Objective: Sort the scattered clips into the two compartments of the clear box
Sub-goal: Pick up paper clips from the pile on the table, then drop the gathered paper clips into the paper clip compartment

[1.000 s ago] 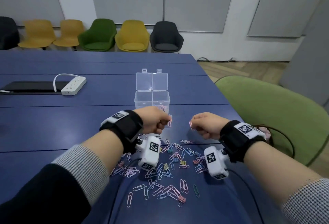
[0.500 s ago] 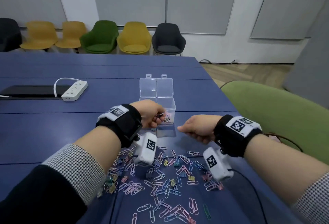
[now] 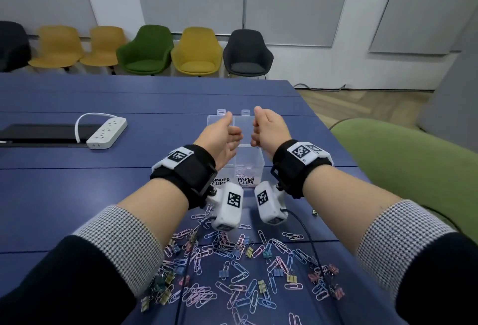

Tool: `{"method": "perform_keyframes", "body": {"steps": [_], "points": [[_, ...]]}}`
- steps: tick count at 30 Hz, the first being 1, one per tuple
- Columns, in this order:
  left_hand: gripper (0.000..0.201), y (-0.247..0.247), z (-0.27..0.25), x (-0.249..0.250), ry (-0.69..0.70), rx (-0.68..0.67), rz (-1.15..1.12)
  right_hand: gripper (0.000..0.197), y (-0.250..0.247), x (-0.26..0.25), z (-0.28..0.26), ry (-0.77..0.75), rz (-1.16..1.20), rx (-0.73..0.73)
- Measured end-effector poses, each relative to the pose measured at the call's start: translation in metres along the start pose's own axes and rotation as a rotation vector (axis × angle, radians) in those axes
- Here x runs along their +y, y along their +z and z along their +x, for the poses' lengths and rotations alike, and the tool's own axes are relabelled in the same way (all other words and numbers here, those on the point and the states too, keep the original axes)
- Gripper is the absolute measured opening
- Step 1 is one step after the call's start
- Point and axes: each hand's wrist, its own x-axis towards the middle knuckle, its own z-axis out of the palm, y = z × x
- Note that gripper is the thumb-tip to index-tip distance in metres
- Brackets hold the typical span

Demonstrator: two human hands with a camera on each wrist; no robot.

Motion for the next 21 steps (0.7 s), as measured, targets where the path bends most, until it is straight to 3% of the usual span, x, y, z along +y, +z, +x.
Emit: {"method": "perform_keyframes", "body": {"steps": [5,9,11,13,16,18,21], "points": [[0.033,-0.020,-0.022,0.007,0.257,0.173,0.016,0.053,0.007,-0.001,0.000,0.125,0.059,-0.086],[0.020,-0.035,-0.037,0.008,0.360,0.183,0.132,0.056,-0.014,-0.008,-0.014,0.119,-0.065,-0.088],[0.020,-0.040,-0.043,0.003,0.377,0.099,0.259,0.047,-0.030,-0.012,-0.028,0.065,-0.189,-0.096],[0.019,-0.043,-0.050,-0.005,0.362,-0.031,0.445,0.033,-0.049,-0.014,-0.047,-0.042,-0.471,-0.165],[0.014,-0.041,-0.060,-0.017,0.289,-0.229,0.947,0.016,-0.075,-0.012,-0.075,-0.104,-1.060,-0.441],[0.030,-0.033,-0.065,-0.027,0.210,-0.333,1.269,0.006,-0.084,-0.008,-0.095,-0.023,-1.323,-0.625],[0.058,-0.019,-0.073,-0.043,0.058,-0.413,1.554,0.031,-0.089,0.005,-0.119,0.089,-1.449,-0.725]]}}
